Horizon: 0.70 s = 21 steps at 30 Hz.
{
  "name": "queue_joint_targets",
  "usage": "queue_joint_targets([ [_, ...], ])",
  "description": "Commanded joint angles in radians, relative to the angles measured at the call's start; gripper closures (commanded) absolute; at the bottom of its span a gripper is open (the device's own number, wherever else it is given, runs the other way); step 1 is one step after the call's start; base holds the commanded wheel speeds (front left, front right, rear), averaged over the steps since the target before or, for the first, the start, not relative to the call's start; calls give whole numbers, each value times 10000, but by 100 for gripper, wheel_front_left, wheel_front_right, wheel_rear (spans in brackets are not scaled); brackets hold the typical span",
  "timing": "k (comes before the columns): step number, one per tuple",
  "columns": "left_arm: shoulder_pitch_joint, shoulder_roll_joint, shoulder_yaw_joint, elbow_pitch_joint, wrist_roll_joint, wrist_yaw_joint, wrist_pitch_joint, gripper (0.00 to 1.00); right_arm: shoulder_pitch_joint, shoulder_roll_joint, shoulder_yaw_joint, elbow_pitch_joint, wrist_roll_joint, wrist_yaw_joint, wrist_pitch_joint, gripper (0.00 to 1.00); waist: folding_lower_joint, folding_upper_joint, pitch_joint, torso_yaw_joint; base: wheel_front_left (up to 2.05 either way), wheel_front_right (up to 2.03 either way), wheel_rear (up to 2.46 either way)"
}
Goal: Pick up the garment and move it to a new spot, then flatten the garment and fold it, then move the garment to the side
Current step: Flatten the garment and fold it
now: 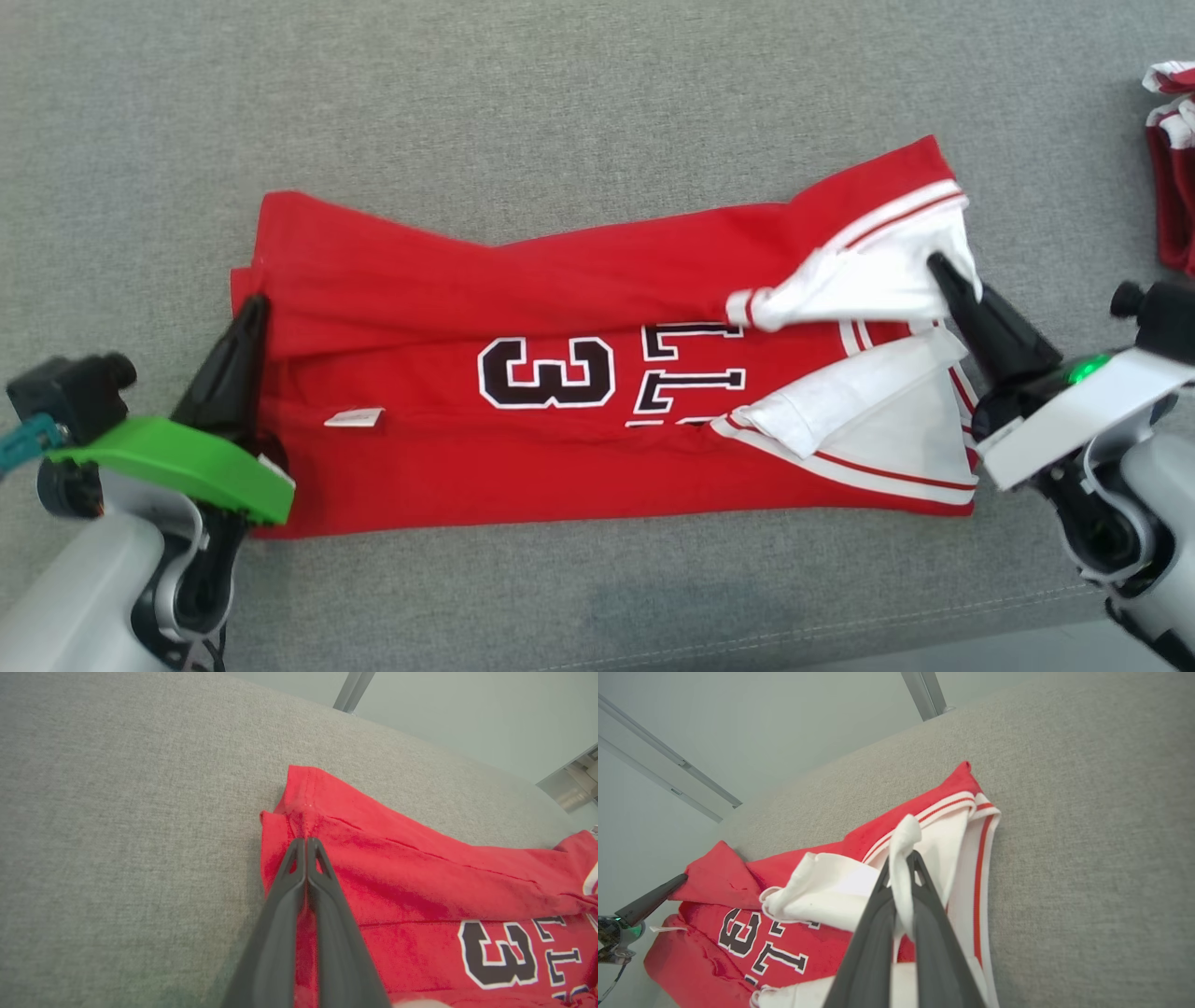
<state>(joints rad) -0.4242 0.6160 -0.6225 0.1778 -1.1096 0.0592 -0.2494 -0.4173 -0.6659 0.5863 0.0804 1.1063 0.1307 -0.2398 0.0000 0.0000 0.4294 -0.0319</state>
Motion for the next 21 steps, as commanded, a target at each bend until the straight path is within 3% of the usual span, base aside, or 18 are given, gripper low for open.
queue_joint_targets([
  [1,220,91,-3,-62,-65,87,32,100,154,167,-58,55,-149,-2,-49,100,0,0,45,-82,0,0,0],
  [2,384,36,-11,-129,-211,149,100,100,284,330,-111,155,-322,-2,-47,100,0,0,69,-99,0,0,0],
  [3,518,43,-78,-139,-182,255,169,65,417,505,-205,321,-463,-2,-52,71,0,0,80,-105,0,0,0],
  [4,614,11,-137,-150,-186,347,211,11,534,706,-310,464,-572,-2,-61,14,0,0,82,-107,0,0,0],
  [5,662,-96,-120,-191,-229,415,182,0,630,864,-451,637,-770,-2,-78,0,0,0,84,-99,0,0,0],
  [11,717,-508,442,-360,989,939,-139,0,1158,2098,-2274,1188,-2687,-4,-253,0,0,0,-27,-21,0,0,0],
  [15,1141,-1348,2175,-1276,2857,1229,-147,0,1535,3406,-4508,460,-4980,-2,-252,0,0,0,-192,-37,0,0,0],
  [21,1728,-2578,4107,-2472,5430,917,-153,0,1924,4552,-5873,-585,-7337,-2,-254,0,0,0,-515,-3,0,0,0],
])
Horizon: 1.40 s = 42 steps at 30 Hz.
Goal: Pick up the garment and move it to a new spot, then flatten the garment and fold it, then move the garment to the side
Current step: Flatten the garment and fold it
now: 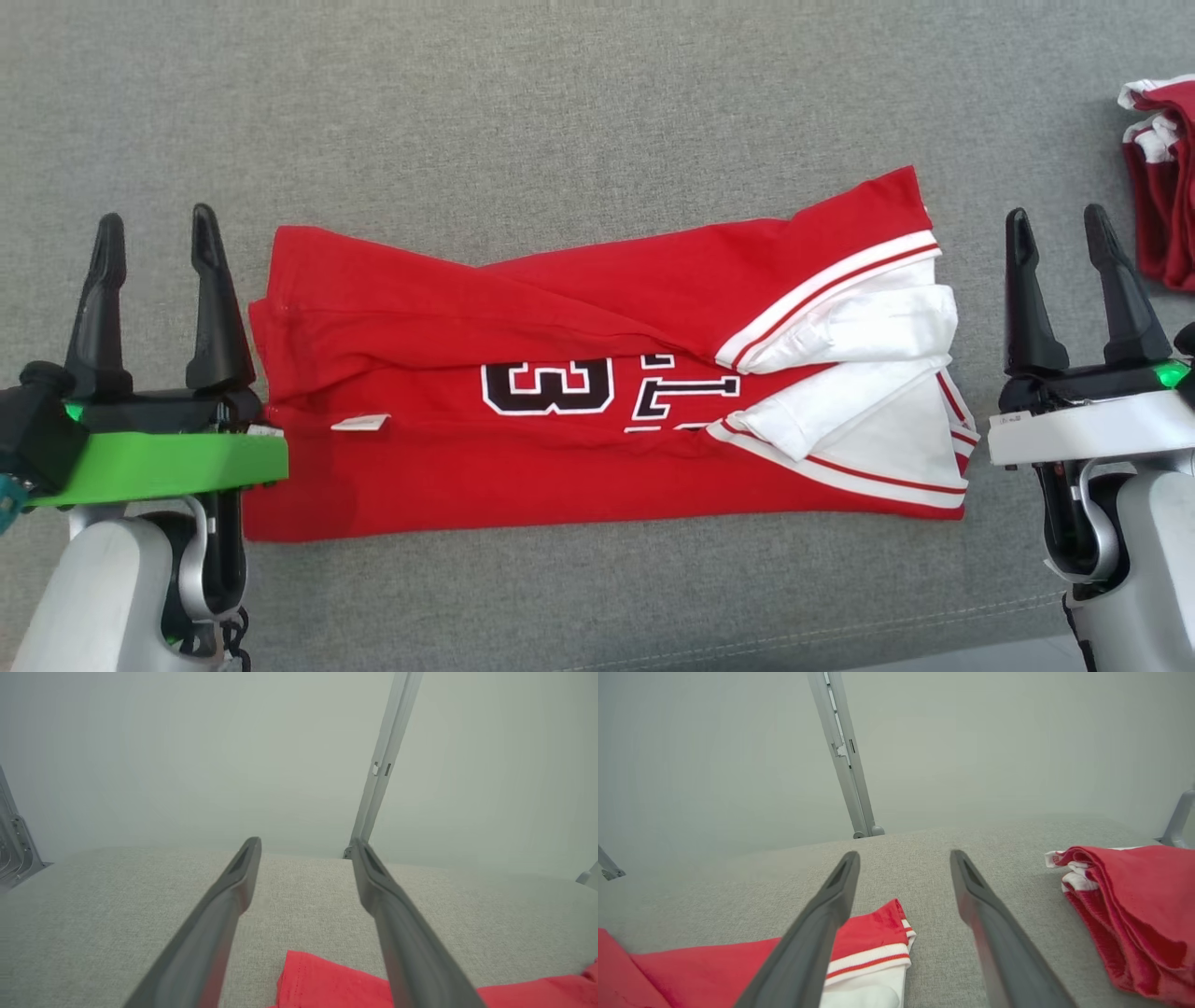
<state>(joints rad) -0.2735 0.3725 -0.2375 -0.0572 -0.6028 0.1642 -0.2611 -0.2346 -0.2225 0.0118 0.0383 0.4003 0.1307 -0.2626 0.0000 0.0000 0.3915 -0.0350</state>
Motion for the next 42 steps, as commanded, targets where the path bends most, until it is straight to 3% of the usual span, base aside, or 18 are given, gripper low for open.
queue_joint_targets([
  [1,292,-319,476,-228,653,-246,-36,0,178,207,-228,-202,-469,-2,-26,0,0,0,-189,48,0,0,0],
  [8,875,-872,1124,-50,2107,-924,-38,0,571,551,-402,62,-1150,-2,-28,0,0,0,-507,128,0,0,0],
  [21,1063,-1439,1396,557,2800,-1638,-39,0,596,561,-521,967,-1066,-2,-29,0,0,0,-651,364,0,0,0],
  [29,830,-1689,1490,765,3097,-2019,-39,0,187,548,-246,2424,-618,-2,-30,0,0,0,-614,567,0,0,0],
  [39,574,-2005,1443,941,3414,-2352,-40,0,-109,617,1157,4909,83,-1,234,0,0,0,-322,819,0,0,0],
  [40,559,-2011,1478,950,3428,-2359,-40,0,-94,634,1343,5047,148,1,283,16,0,0,-296,817,0,0,0],
  [41,542,-2021,1523,960,3459,-2363,-40,0,-119,636,1484,5137,235,3,287,50,0,0,-271,809,0,0,0],
  [42,538,-2032,1558,970,3488,-2378,-40,0,-133,648,1607,5201,325,9,278,73,0,0,-245,793,0,0,0],
])
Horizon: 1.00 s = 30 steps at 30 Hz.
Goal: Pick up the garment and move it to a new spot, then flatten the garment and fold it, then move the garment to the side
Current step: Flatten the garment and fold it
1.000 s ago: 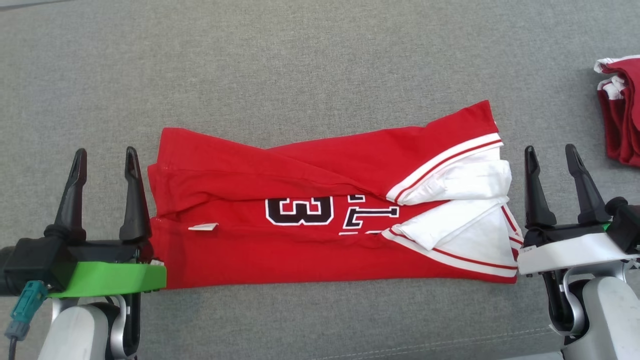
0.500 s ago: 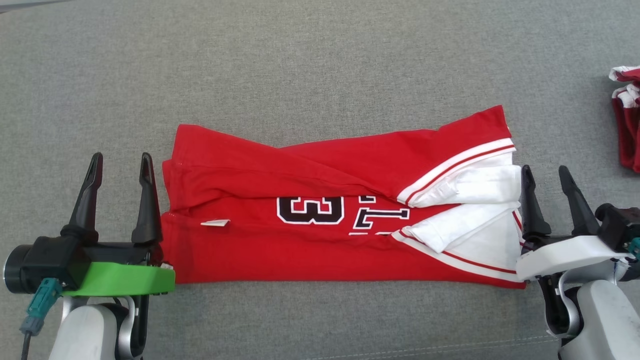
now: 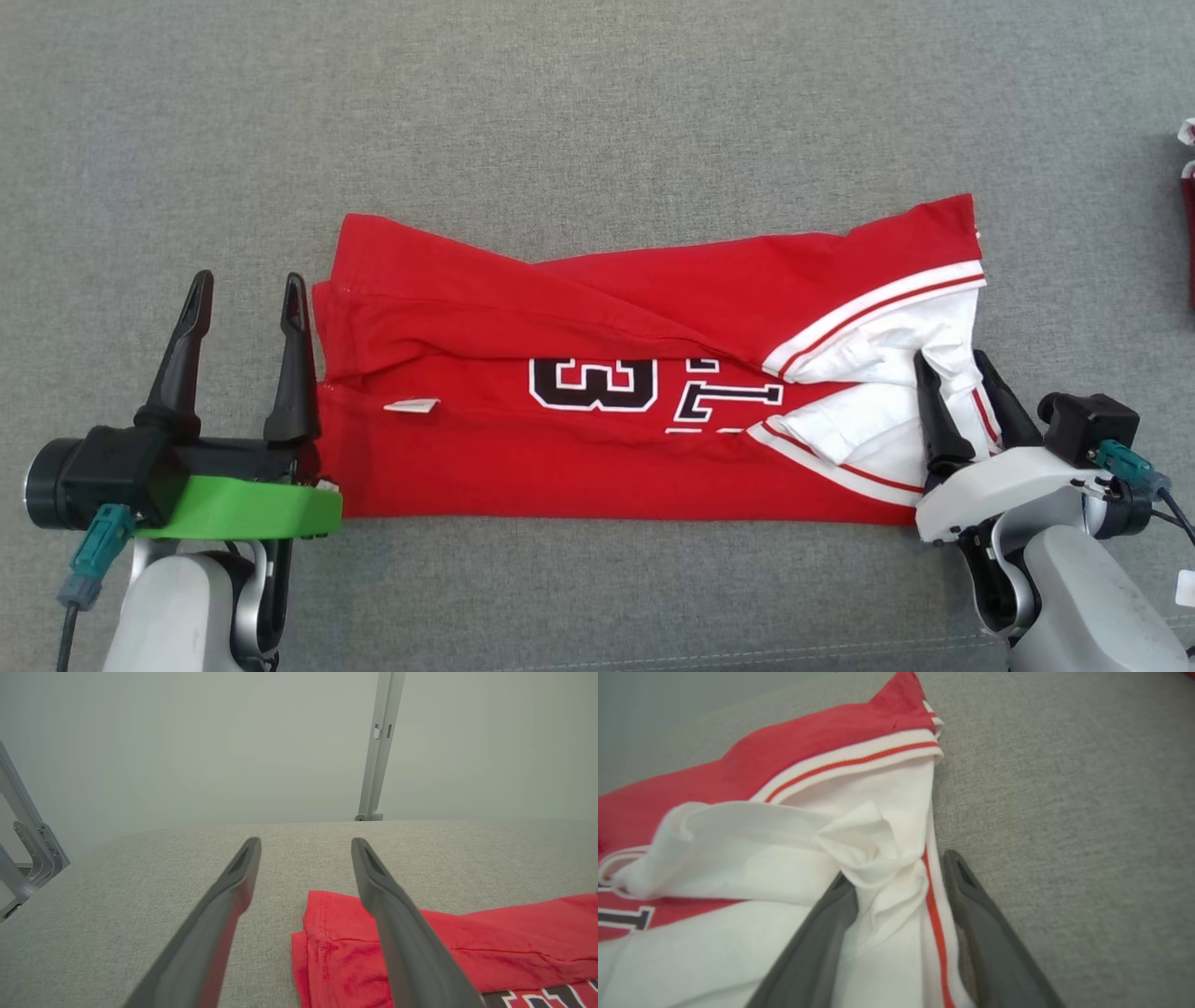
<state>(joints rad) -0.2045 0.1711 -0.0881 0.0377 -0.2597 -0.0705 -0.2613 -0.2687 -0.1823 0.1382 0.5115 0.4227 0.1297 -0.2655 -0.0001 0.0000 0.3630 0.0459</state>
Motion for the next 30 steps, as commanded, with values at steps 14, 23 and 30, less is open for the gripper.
queue_joint_targets([
  [14,-185,-151,401,-18,320,-133,-38,0,-192,-792,-1017,-639,518,-9,20,100,1,0,159,-410,0,0,0],
  [23,-196,-257,449,100,399,-244,-38,0,53,-1259,-2529,-1837,-142,3,10,100,1,0,82,-544,0,0,0],
  [30,-146,-305,460,148,468,-285,-38,0,-223,-438,-941,-4394,-599,4,688,100,1,0,-21,-607,0,0,0],
])
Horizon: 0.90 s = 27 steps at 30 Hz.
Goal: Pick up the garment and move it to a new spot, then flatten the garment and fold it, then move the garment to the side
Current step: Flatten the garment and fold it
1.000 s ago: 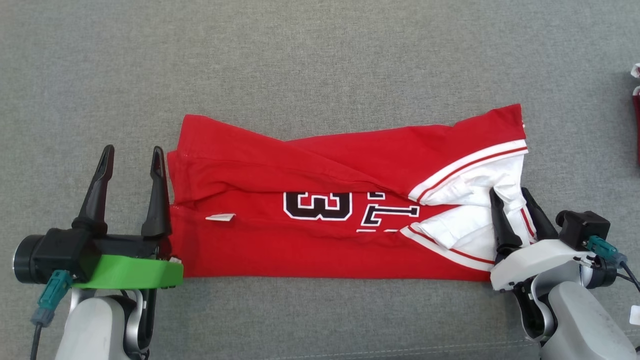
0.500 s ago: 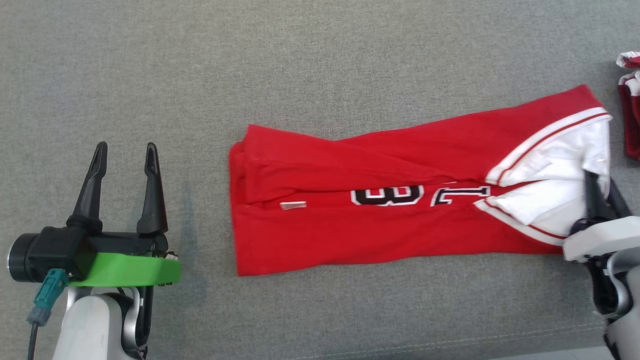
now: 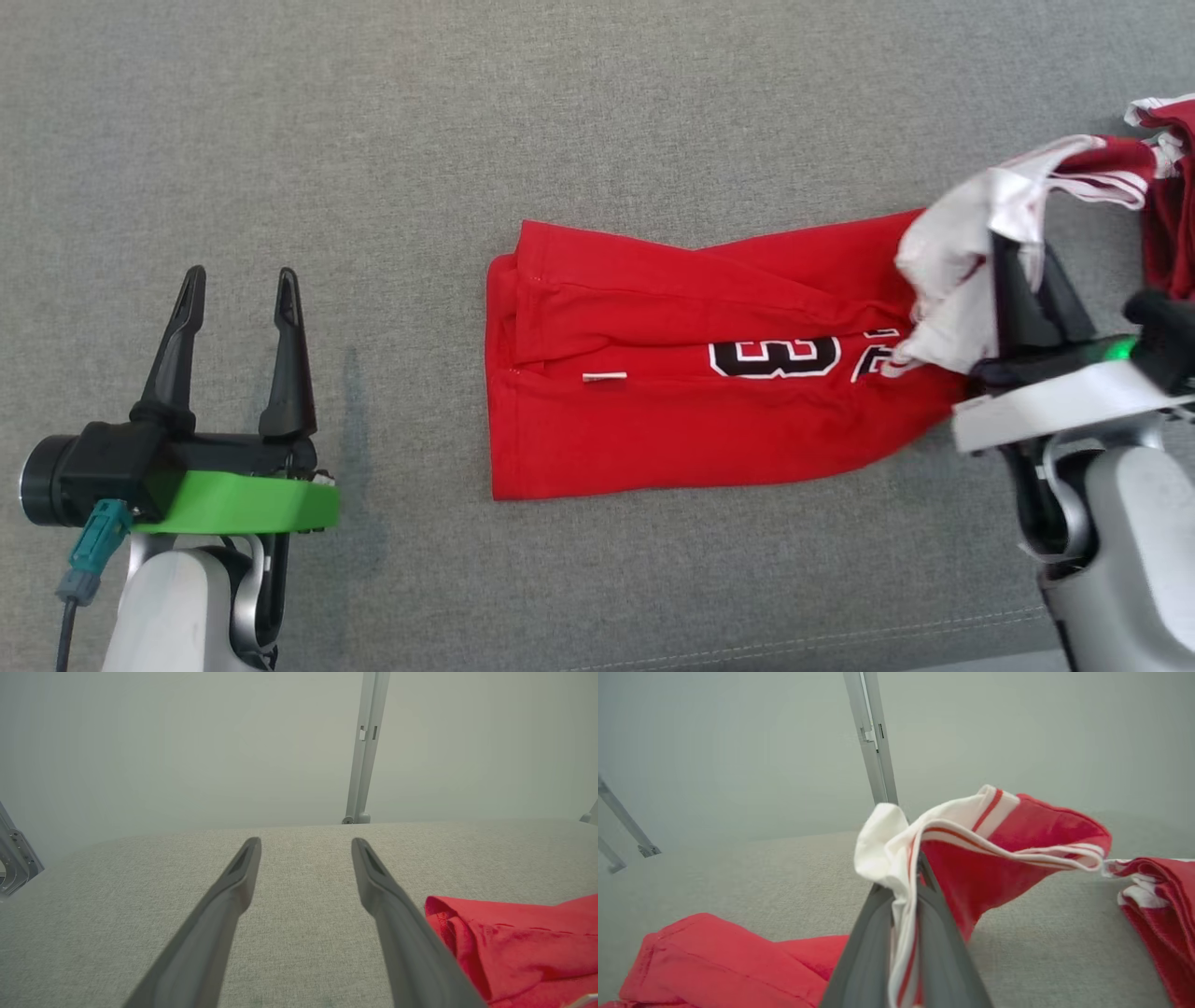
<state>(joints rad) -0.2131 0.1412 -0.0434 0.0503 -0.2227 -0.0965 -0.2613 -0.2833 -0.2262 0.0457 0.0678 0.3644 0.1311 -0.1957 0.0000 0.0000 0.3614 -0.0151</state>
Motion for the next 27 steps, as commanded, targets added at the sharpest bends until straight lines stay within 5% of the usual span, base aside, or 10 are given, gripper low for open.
queue_joint_targets([
  [1,-79,-17,1,21,105,-37,-38,0,-118,126,290,-284,-84,-9,148,100,0,0,-9,15,0,0,0],
  [8,-280,-103,-111,128,89,-96,-38,0,-522,1131,2874,-1109,102,-6,652,100,0,0,18,242,0,0,0],
  [23,-513,-258,-434,402,168,-232,-38,0,-1781,1745,5876,1913,2025,-4,-436,97,0,0,250,828,0,0,0],
  [24,-512,-245,-429,419,178,-243,-38,0,-1845,1748,5966,2028,2134,-4,-506,63,0,0,251,824,0,0,0],
  [25,-514,-231,-434,433,195,-250,-38,0,-1939,1745,6067,2138,2166,-4,-538,0,0,0,249,818,0,0,0],
  [27,-519,-224,-442,448,209,-254,-38,0,-2031,1752,6142,2176,2184,-4,-591,0,0,0,240,807,0,0,0],
])
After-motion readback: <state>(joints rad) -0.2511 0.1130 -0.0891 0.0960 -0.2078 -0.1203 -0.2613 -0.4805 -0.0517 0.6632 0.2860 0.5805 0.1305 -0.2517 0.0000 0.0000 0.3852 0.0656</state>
